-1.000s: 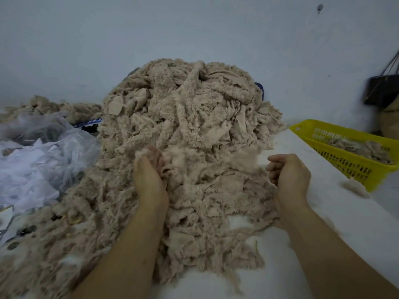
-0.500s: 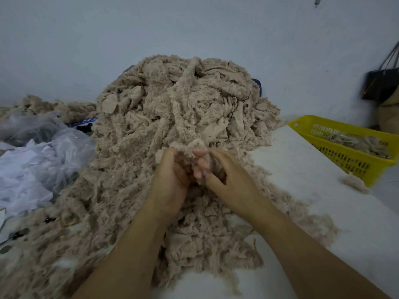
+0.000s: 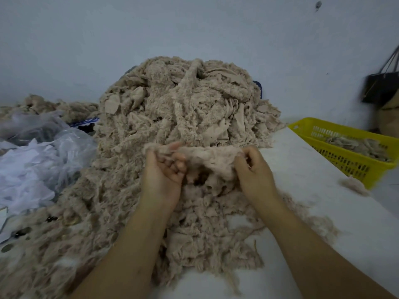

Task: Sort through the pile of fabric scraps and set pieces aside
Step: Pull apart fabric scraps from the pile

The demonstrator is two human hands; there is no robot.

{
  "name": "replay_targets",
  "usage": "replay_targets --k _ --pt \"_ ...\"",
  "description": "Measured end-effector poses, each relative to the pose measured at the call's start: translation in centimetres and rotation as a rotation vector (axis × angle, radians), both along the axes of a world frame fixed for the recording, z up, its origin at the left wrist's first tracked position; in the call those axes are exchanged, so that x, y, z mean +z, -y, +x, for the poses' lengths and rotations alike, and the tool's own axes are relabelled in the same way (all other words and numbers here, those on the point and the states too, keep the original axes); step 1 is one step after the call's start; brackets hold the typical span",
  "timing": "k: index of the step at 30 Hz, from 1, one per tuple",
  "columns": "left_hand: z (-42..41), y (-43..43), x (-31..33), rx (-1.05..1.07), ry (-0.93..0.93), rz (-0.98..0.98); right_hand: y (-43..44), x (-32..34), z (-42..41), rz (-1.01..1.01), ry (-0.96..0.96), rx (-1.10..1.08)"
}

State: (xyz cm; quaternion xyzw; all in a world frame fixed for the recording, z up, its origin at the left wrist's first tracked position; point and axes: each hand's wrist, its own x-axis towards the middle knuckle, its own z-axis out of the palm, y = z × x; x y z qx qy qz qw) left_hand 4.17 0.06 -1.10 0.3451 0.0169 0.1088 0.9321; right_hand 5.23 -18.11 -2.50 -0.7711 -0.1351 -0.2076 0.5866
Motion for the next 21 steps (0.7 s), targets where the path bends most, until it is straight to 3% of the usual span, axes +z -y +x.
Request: replay_targets --k 2,4,7,10,13,15,18,21 --pt "0.2 -1.5 0.0 0.065 -0.055 -0.209 1.1 0.3 0.7 0.172 -0.06 -0.12" --pt "0.3 -2.2 0.1 0.142 -0.07 -0.144 2.1 0.6 1.2 0.34 -0.139 -0.165" --pt "-0.1 -0.5 0.4 0.144 -0.011 0.366 2.3 0.6 1.1 0.544 -0.266 -0.024" --pt "-1.3 1.8 -0.5 0.01 0.051 0.982 1.0 0.5 0.7 0.516 -0.307 0.113" --pt "-1.6 2.8 -1.8 -0.115 0.151 1.384 0.2 0.6 0.4 0.509 -0.328 0.161" --pt "-0.8 2.7 -2.5 -0.08 0.094 1.578 0.4 0.7 0.3 0.561 -0.326 0.209" --pt "-0.4 2.3 -2.5 0.04 0.073 1.622 0.7 1.0 0.1 0.604 -0.277 0.355" --pt "-0.7 2.0 -2.2 0.086 0.05 1.426 0.2 0.7 -0.4 0.315 -0.2 0.442"
